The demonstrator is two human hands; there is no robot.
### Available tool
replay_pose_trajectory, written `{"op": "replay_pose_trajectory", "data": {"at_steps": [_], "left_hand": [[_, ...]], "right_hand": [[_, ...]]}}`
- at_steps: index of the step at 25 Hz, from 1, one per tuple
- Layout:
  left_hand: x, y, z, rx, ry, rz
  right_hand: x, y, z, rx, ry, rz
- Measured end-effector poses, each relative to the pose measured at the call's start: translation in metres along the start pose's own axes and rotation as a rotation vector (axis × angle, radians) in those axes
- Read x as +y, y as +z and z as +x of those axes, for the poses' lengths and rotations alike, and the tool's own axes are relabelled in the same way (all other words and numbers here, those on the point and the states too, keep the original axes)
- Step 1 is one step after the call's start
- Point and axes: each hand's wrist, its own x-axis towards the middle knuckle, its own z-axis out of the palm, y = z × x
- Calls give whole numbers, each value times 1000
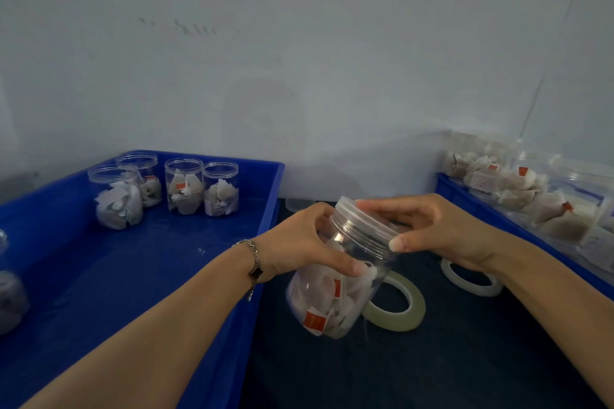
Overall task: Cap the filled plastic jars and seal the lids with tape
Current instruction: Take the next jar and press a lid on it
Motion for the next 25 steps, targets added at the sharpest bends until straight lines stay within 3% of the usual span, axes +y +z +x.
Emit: {"op": "replay_pose_trajectory", "data": {"at_steps": [10,15,19,22,25], "left_hand": [[-7,5,3,79,-4,115],[-15,11,8,163,30,299],[-21,17,10,226,46,530],[-21,15,10,214,65,642],[-20,9,9,210,31,493]], "right_hand": [[0,7,2,5,-3,-116],[3,17,6,115,103,-307],[15,46,15,257,303,-515],[18,52,24,141,486,-579],[5,38,28,-1,293,-408]]}}
